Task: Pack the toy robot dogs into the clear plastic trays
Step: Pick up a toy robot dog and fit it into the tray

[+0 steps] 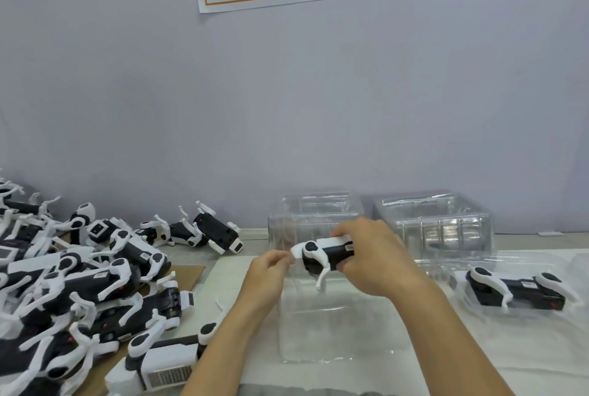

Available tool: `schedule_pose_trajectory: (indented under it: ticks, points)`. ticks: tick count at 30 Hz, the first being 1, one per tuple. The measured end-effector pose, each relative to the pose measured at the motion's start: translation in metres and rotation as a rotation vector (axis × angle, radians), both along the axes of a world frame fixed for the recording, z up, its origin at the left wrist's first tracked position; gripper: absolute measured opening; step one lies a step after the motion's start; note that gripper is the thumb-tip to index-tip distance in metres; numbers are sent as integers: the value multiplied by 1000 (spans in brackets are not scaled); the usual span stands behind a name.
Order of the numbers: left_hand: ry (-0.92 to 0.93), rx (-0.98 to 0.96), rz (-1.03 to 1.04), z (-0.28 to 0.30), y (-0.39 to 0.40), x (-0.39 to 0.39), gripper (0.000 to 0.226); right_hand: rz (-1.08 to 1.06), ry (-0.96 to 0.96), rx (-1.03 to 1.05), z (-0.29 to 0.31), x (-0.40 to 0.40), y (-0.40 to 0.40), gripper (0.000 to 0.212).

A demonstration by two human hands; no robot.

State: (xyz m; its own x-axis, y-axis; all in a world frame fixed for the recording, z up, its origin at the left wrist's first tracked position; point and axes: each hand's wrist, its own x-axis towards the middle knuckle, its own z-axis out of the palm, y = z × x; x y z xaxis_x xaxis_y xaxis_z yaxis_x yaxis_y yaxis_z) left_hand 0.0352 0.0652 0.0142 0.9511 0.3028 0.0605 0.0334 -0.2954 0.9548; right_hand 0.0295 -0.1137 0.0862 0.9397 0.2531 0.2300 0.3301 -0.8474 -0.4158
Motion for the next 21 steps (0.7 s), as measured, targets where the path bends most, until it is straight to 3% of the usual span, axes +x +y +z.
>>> schedule_pose_trajectory:
  ticks: [9,14,21]
  points:
    - [-4,-104,-31,3,-1,-2,33,82,134,173,-19,9,-2,33]
    - [-4,-159,33,2,0,0,29,90,138,113,-26,12,-5,25]
    - [-4,-169,32,1,3,1,35,125,44,144,-35,14,2,38]
